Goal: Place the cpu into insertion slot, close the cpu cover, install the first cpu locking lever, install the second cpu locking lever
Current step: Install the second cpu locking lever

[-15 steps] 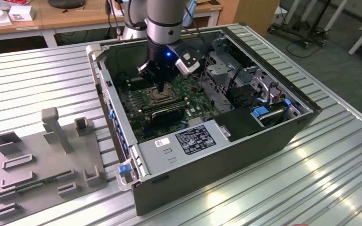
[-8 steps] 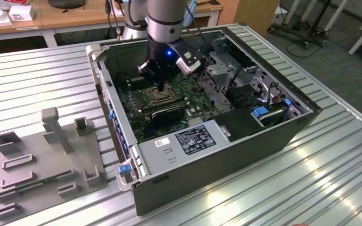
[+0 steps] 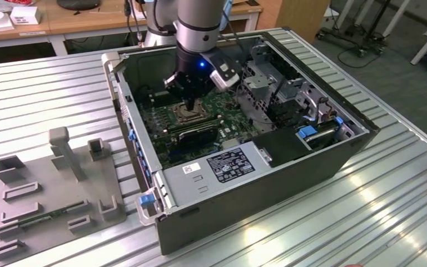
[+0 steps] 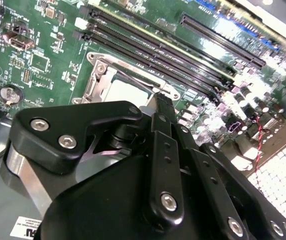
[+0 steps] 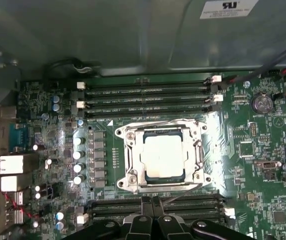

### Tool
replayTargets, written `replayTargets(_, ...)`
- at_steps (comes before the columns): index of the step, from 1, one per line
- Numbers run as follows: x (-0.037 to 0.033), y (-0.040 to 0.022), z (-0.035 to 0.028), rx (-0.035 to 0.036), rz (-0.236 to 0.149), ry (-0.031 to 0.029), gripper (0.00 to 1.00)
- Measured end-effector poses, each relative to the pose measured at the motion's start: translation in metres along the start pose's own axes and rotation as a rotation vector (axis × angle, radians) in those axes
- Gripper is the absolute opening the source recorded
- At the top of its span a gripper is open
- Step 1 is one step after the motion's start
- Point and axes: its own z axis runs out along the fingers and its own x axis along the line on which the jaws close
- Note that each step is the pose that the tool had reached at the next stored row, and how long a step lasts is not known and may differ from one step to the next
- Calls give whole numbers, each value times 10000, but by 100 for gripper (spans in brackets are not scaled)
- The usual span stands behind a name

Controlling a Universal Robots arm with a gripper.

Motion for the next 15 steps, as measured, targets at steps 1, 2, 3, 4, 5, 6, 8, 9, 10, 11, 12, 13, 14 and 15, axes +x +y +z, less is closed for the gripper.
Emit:
replayTargets(1, -1, -8, -1, 1, 1, 9, 11)
replayTargets(2, -2, -12, -1, 0, 1, 11, 11)
replayTargets(3, -2, -12, 0, 1, 2, 12, 11)
replayTargets(4, -2, -13, 6, -1, 2, 11, 11)
replayTargets(5, -2, -14, 15, 0, 2, 12, 11)
replayTargets(6, -2, -15, 28, 1, 2, 12, 11)
replayTargets(8, -2, -18, 60, 1, -2, 13, 11)
replayTargets(9, -2, -20, 79, 2, -6, 13, 11)
replayTargets(10, -1, -22, 97, 2, -8, 12, 11)
replayTargets(11, 3, -24, 115, 1, -8, 11, 11)
replayTargets(12, 7, -25, 133, 1, -9, 10, 11)
replayTargets(13, 14, -27, 151, 1, -10, 8, 11)
replayTargets(14, 23, -28, 169, 0, -11, 5, 11)
replayTargets(15, 33, -29, 187, 2, -11, 3, 11)
